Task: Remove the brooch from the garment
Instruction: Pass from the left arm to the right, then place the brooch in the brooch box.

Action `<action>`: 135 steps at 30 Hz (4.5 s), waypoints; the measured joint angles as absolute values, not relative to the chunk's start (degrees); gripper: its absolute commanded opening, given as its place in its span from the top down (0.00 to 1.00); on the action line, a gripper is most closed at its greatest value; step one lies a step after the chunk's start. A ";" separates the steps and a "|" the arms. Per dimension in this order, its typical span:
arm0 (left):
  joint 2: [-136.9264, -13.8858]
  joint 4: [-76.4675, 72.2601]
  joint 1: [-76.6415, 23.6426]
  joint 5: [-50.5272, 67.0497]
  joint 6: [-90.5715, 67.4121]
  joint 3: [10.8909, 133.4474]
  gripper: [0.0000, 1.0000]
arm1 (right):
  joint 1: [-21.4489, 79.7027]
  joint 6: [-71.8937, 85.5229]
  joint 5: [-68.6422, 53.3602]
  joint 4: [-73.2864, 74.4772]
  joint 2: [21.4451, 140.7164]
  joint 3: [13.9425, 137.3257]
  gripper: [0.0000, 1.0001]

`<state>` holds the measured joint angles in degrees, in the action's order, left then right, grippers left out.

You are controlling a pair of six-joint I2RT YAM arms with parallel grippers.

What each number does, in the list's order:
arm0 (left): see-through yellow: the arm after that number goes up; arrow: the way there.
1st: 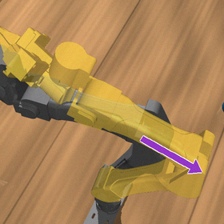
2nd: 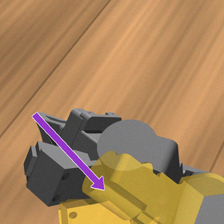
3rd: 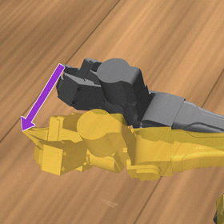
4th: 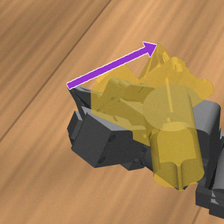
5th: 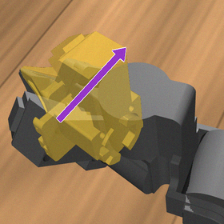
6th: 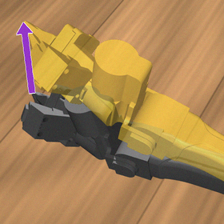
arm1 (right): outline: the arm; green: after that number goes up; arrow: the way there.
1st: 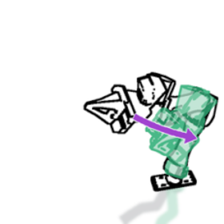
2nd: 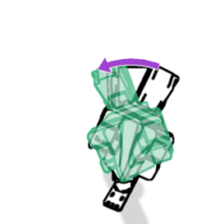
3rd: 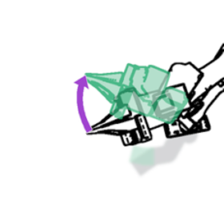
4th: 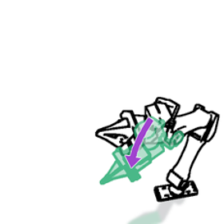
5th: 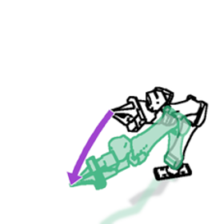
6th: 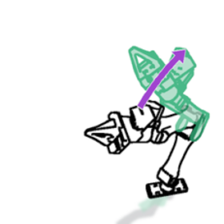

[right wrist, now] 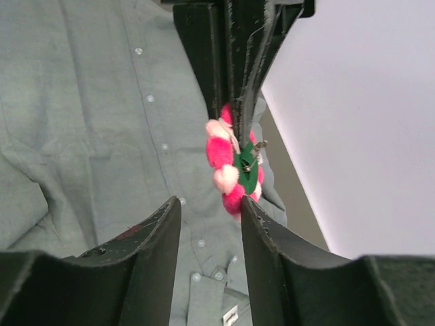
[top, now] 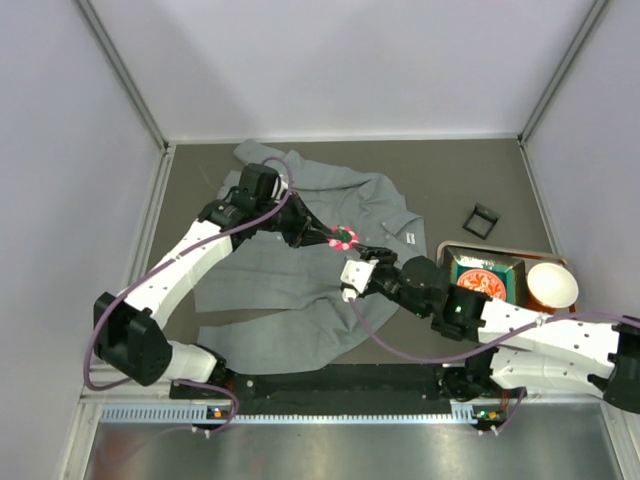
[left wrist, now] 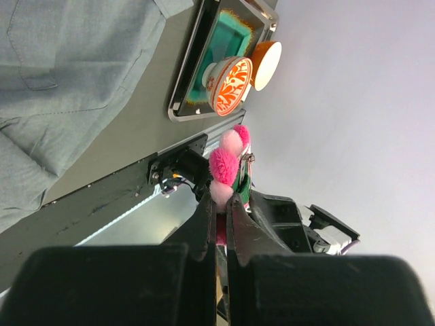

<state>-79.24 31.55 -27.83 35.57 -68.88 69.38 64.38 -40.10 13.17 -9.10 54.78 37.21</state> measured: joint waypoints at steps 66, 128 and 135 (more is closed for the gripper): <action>-66.50 10.66 -30.96 30.52 -41.85 58.94 0.11 | -25.43 30.17 -37.28 18.85 56.07 32.47 1.00; -66.57 10.11 -33.32 30.85 -37.74 57.82 0.12 | -29.30 37.95 -41.21 -5.15 96.75 47.33 1.00; -66.81 10.15 -33.32 30.85 -37.74 57.82 0.12 | -29.02 38.54 -41.23 -5.61 97.12 47.40 1.00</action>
